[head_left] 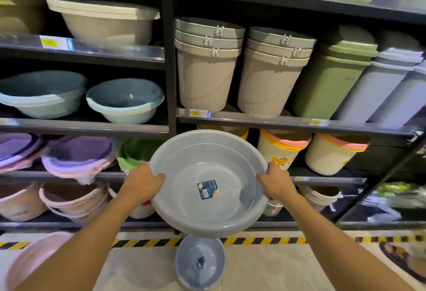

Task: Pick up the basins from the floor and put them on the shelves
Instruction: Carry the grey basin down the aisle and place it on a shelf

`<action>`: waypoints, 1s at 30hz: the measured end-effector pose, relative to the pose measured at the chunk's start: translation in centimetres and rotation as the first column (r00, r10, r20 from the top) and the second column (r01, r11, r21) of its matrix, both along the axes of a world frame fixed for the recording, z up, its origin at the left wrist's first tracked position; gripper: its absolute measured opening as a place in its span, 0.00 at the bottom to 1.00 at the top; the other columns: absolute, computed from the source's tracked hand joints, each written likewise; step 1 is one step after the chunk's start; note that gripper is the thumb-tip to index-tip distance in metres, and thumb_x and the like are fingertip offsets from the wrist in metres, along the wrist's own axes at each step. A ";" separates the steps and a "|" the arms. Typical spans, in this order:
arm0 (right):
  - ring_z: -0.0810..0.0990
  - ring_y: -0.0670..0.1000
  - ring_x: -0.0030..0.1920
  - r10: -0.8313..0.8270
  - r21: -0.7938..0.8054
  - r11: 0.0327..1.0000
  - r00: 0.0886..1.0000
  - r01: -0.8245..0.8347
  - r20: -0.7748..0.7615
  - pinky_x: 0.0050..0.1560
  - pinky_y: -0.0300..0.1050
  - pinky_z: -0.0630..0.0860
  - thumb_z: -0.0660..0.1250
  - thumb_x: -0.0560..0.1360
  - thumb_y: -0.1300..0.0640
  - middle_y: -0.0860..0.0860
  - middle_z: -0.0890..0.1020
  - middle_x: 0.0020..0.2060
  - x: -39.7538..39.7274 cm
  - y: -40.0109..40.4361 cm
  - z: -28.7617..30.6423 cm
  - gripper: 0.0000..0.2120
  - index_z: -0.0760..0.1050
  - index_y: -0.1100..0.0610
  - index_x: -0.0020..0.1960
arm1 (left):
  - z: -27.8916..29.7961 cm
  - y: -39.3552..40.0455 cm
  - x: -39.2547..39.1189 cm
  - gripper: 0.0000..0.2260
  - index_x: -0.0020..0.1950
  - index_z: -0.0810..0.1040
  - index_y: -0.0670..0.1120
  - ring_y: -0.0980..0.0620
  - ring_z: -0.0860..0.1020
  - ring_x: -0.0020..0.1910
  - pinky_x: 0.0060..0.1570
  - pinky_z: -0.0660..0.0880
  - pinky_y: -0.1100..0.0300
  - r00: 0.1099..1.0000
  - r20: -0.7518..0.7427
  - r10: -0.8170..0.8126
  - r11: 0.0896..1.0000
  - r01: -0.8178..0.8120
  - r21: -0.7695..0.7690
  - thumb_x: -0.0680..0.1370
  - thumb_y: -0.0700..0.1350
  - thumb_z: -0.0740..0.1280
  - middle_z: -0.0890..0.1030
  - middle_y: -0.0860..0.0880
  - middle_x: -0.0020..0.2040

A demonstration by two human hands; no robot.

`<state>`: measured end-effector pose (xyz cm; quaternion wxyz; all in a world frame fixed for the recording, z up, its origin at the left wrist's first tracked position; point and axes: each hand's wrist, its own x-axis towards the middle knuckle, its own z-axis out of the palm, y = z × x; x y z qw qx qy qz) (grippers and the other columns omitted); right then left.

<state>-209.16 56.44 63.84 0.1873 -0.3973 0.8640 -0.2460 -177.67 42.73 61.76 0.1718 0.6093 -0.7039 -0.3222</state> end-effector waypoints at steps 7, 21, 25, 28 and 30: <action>0.80 0.55 0.42 -0.031 -0.014 0.999 1.000 0.031 0.002 0.38 0.52 0.80 0.66 0.76 0.52 0.53 0.79 0.46 -0.5 -3.2 -3.8 0.10 0.69 0.51 0.55 | -4.7 -3.9 -0.9 0.17 0.58 0.71 0.44 0.41 0.79 0.48 0.45 0.79 0.49 0.998 0.058 -0.001 1.000 0.000 0.023 0.76 0.54 0.67 0.79 0.44 0.49; 0.74 0.60 0.41 -0.021 0.141 0.990 1.000 0.021 0.001 0.40 0.49 0.71 0.66 0.76 0.50 0.60 0.80 0.49 -4.8 -6.2 -26.8 0.13 0.69 0.55 0.56 | -25.6 -4.0 -4.9 0.12 0.54 0.67 0.44 0.42 0.77 0.36 0.38 0.80 0.48 0.969 0.226 0.102 0.987 -0.127 0.098 0.78 0.50 0.63 0.75 0.44 0.43; 0.77 0.64 0.46 0.011 0.170 0.985 1.000 -0.011 0.003 0.41 0.53 0.71 0.66 0.76 0.50 0.59 0.80 0.47 -6.0 -5.9 -37.7 0.13 0.70 0.56 0.56 | -36.4 -3.9 -5.5 0.12 0.52 0.66 0.44 0.37 0.77 0.38 0.38 0.81 0.45 0.966 0.235 0.109 0.977 -0.148 0.152 0.77 0.50 0.63 0.76 0.42 0.43; 0.73 0.61 0.41 0.019 0.152 0.988 1.000 -0.017 -0.013 0.39 0.51 0.66 0.67 0.75 0.51 0.56 0.77 0.39 -6.7 -6.0 -46.6 0.10 0.69 0.55 0.48 | -45.4 -4.1 -5.6 0.12 0.51 0.69 0.41 0.34 0.79 0.39 0.39 0.81 0.41 0.971 0.220 0.099 0.983 -0.130 0.133 0.77 0.49 0.64 0.78 0.40 0.44; 0.73 0.58 0.42 0.029 0.138 0.990 0.999 -0.027 -0.012 0.40 0.50 0.68 0.67 0.75 0.52 0.53 0.77 0.41 -7.0 -6.1 -52.8 0.12 0.73 0.56 0.55 | -51.4 -4.4 -5.8 0.12 0.50 0.69 0.40 0.36 0.79 0.39 0.38 0.82 0.41 0.975 0.206 0.086 0.988 -0.111 0.111 0.78 0.48 0.65 0.78 0.40 0.44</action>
